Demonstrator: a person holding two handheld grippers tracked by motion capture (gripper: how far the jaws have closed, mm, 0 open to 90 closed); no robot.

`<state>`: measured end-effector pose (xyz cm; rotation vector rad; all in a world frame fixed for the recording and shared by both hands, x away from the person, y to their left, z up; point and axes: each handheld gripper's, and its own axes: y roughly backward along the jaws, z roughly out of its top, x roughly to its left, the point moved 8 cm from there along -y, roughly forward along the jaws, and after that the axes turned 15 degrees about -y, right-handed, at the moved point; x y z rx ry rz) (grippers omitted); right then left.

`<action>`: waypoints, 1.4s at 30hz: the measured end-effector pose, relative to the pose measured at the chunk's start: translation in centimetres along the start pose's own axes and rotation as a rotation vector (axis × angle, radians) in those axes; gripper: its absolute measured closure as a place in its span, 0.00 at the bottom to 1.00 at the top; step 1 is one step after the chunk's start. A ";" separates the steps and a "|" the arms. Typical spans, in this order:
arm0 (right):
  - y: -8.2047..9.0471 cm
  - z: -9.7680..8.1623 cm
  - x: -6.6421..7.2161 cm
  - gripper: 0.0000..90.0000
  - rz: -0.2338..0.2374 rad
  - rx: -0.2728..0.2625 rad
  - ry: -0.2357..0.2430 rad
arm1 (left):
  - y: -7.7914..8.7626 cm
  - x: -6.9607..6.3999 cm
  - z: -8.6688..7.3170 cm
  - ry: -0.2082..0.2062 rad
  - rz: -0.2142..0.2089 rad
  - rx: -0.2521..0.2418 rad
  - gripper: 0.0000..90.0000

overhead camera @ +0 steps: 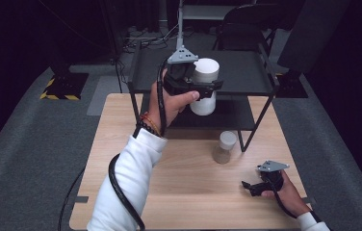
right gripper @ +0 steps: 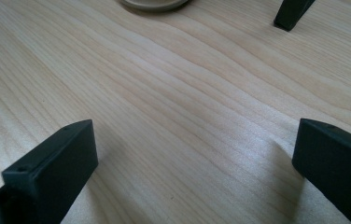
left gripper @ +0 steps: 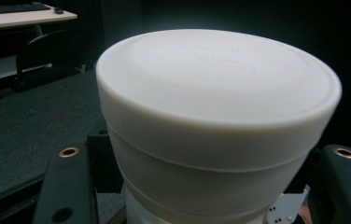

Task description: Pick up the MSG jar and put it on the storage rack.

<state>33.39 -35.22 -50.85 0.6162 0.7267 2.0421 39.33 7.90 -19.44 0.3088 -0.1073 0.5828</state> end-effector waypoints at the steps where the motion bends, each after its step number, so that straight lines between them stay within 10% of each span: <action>1: 0.0 0.0 0.0 0.00 0.000 0.000 0.000 | -0.1 0.0 0.1 0.002 0.000 -0.004 0.39; 42: 0.0 0.0 -0.1 0.00 0.005 0.003 0.005 | -3.7 5.1 2.5 -0.021 0.138 -0.001 0.38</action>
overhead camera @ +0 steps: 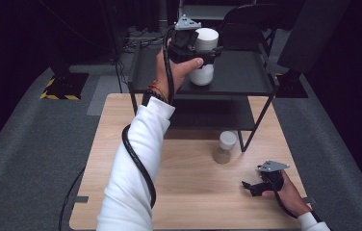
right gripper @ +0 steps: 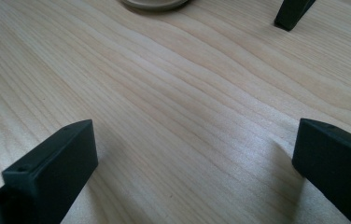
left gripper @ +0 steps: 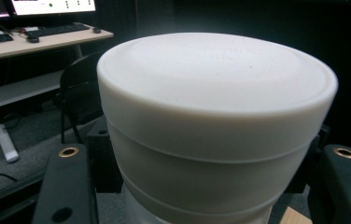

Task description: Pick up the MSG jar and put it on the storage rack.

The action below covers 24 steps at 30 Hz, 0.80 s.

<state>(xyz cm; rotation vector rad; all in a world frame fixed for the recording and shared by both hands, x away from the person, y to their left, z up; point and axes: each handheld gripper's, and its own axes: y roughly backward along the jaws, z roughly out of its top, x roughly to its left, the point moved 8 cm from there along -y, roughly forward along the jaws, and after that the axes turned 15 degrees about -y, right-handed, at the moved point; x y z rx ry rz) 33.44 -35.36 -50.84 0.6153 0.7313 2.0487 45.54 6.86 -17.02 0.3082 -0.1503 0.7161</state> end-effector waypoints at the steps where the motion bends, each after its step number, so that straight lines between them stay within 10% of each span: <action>1: 0.0 0.0 0.0 0.00 0.000 0.000 0.000 | -0.1 0.0 -0.1 0.002 0.008 0.002 0.38; 24: 0.0 0.0 -0.1 0.00 0.002 0.000 0.002 | -1.0 -0.5 -0.2 -0.054 0.049 0.040 0.31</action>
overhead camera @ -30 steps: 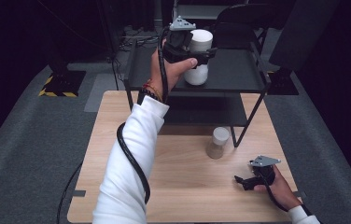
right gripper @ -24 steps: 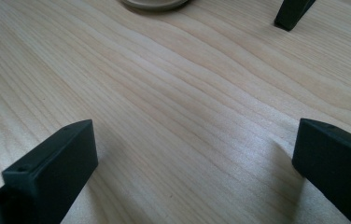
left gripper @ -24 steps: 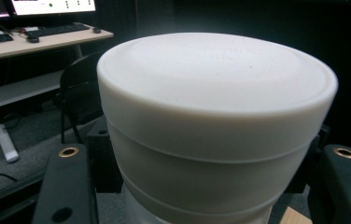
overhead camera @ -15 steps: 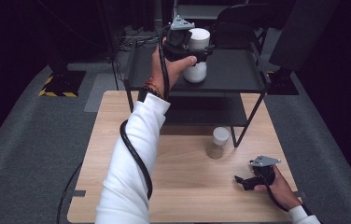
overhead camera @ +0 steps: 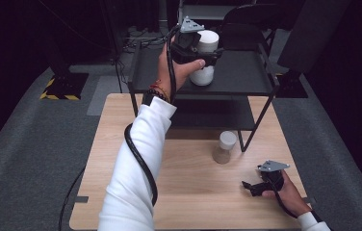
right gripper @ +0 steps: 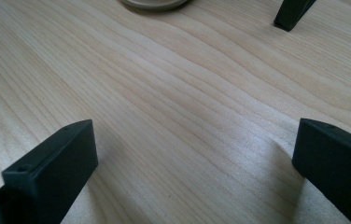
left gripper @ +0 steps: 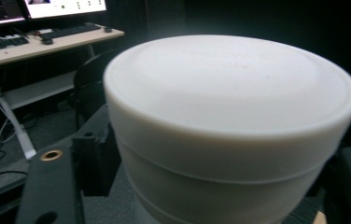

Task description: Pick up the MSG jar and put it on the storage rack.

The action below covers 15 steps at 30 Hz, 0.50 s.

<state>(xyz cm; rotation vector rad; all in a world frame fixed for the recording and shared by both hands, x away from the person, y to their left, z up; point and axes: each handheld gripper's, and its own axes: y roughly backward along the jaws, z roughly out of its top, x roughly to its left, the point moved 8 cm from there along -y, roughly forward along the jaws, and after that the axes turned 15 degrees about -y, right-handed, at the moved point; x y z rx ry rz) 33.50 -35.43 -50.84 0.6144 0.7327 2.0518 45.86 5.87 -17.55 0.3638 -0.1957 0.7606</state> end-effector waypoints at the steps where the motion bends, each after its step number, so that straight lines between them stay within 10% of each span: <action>1: 0.0 0.0 0.0 0.00 0.000 0.000 0.000 | 0.0 0.0 0.0 0.000 0.000 0.000 0.26; 15: 0.0 0.0 0.0 0.00 0.000 0.000 0.001 | 1.7 -0.7 -0.4 -0.001 0.056 -0.009 0.01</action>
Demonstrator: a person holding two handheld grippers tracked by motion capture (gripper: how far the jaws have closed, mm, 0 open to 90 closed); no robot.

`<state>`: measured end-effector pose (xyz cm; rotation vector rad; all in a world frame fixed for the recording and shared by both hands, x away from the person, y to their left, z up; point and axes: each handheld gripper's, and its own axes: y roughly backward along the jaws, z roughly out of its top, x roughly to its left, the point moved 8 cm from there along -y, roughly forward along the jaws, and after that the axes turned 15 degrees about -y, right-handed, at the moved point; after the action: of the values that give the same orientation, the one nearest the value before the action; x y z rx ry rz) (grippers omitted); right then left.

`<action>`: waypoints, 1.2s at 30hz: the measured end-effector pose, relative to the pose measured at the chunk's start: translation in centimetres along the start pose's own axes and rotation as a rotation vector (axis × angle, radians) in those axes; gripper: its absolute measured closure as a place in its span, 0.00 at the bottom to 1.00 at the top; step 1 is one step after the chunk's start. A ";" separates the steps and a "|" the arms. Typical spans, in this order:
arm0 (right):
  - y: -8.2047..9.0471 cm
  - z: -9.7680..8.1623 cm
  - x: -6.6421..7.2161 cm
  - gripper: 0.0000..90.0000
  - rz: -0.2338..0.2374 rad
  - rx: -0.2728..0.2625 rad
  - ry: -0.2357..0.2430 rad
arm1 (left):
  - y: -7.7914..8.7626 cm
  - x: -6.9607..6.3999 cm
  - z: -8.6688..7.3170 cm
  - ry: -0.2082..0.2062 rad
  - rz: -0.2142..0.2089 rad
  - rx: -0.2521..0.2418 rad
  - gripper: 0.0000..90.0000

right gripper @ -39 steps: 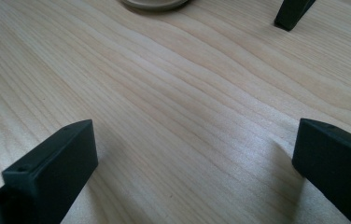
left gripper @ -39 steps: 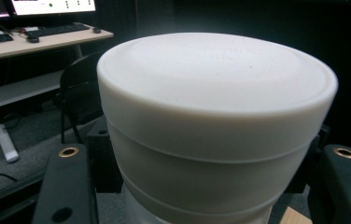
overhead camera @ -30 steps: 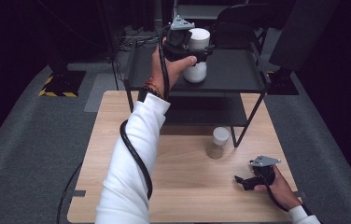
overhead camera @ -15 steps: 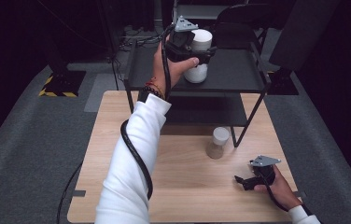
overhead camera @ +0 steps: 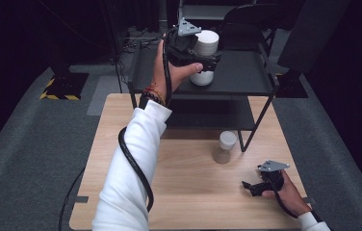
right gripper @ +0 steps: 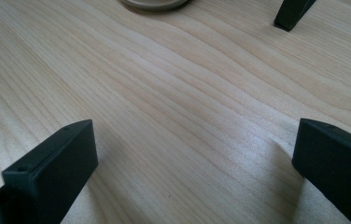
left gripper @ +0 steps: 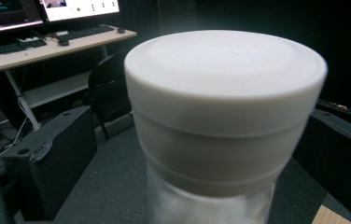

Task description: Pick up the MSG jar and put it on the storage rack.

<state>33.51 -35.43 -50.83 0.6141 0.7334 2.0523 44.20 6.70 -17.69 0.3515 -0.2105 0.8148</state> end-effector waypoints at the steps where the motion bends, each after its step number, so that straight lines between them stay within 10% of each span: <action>1: 0.0 0.0 0.0 0.00 0.000 0.000 0.000 | 0.2 -0.1 -0.2 -0.002 0.007 -0.008 0.00; 36: 0.0 0.0 0.0 0.00 0.001 0.001 0.000 | 6.0 -4.6 -8.3 -0.191 0.027 -0.065 0.01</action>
<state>33.54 -35.43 -50.84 0.6149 0.7342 2.0526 37.08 10.61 -25.48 0.3663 -0.4202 0.7996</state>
